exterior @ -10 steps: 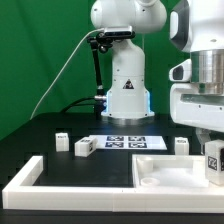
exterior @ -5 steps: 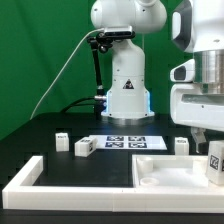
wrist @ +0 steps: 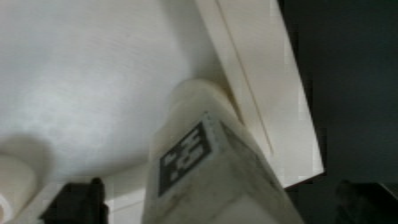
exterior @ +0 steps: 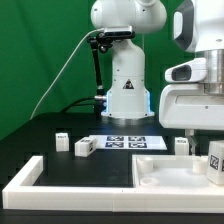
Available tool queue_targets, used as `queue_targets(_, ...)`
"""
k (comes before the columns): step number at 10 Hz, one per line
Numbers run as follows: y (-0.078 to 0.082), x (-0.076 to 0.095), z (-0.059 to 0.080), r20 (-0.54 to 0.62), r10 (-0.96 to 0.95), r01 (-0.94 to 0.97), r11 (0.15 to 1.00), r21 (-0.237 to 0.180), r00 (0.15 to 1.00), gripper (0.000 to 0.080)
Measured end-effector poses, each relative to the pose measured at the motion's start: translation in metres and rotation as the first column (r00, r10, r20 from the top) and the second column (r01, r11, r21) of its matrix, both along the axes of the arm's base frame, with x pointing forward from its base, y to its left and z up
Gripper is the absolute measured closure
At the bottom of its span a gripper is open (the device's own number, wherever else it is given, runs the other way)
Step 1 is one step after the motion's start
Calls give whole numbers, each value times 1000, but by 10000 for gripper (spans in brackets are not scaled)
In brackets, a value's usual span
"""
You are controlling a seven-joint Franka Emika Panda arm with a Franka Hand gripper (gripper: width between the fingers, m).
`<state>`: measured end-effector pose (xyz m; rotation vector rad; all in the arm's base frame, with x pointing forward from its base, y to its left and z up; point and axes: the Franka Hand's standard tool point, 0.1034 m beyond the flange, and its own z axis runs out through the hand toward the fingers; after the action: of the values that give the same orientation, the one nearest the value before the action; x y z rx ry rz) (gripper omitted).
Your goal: Assemble one leg
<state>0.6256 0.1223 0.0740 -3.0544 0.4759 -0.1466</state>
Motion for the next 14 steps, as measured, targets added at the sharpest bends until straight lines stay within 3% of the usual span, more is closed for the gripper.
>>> queue_targets(2,3,0,1,6,181,-181,983,-31,983,151)
queue_targets(5,-7,4,1,13,475,-473,878,-77,880,151)
queue_targets(8,-13,3,0,21,545,-541,836,-95,838,151)
queue_targets(10,-13,3,0,23,513,-510,856,-90,858,425)
queue_targets(11,-13,3,0,22,513,-509,856,-89,858,425)
queue_targets(12,-13,2,-1,21,511,-507,857,-89,860,508)
queue_targets(14,-11,0,-3,28,289,-287,957,-51,957,508)
